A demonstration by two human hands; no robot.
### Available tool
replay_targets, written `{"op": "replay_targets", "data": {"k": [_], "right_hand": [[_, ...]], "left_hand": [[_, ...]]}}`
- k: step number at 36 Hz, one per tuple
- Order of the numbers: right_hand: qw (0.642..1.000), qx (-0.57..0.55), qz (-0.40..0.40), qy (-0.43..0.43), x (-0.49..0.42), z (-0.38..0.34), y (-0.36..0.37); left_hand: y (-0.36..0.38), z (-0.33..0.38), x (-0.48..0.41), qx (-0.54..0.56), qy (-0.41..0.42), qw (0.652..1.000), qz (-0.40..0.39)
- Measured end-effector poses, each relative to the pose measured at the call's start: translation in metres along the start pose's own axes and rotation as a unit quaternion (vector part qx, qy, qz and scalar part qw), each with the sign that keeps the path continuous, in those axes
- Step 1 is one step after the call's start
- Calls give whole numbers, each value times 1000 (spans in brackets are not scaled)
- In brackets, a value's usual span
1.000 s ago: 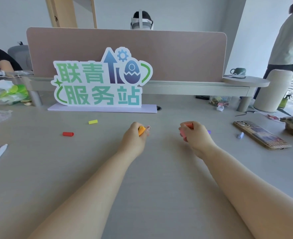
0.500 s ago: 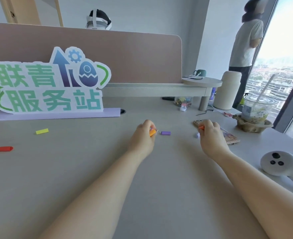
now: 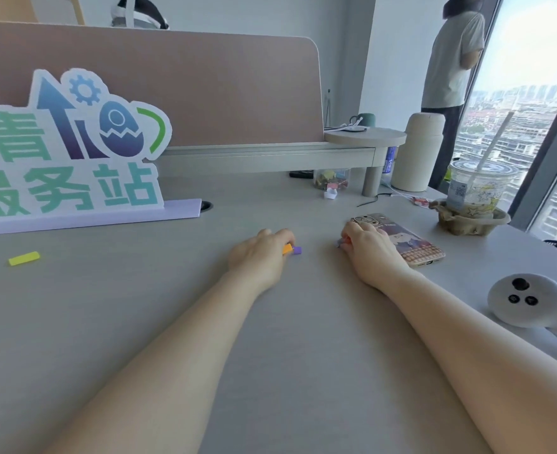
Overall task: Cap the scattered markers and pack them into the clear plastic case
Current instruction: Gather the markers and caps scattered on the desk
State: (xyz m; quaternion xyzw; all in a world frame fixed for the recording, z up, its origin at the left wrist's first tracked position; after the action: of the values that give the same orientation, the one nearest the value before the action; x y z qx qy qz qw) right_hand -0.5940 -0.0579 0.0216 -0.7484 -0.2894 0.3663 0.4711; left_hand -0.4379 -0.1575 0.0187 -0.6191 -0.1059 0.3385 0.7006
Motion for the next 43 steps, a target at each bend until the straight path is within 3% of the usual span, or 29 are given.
{"op": "replay_targets", "data": {"k": [14, 23, 29, 37, 43], "right_hand": [[995, 83, -48, -43, 7, -16, -4], [984, 167, -51, -22, 19, -27, -5], [997, 55, -51, -33, 42, -62, -1], [980, -148, -110, -80, 76, -185, 21], [967, -154, -137, -153, 105, -283, 42]], "left_hand": [[-9, -1, 20, 19, -10, 999, 27], [-28, -22, 51, 146, -59, 983, 93], [-44, -59, 90, 228, -92, 962, 123], [-96, -155, 178, 197, -136, 956, 169], [-142, -216, 242, 169, -196, 945, 200]]}}
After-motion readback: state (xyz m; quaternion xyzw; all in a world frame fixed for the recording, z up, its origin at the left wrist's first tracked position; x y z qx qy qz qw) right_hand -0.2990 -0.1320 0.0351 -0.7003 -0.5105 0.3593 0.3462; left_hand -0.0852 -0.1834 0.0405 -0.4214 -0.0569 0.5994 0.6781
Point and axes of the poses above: each hand's wrist, its own x-axis away from the middle knuckle, its own y-axis out of the palm, z = x × y, the point moved 6 cm from there along -x, towards the middle knuckle, and after that the axes turned 6 degrees about y, right-handed, at the moved point
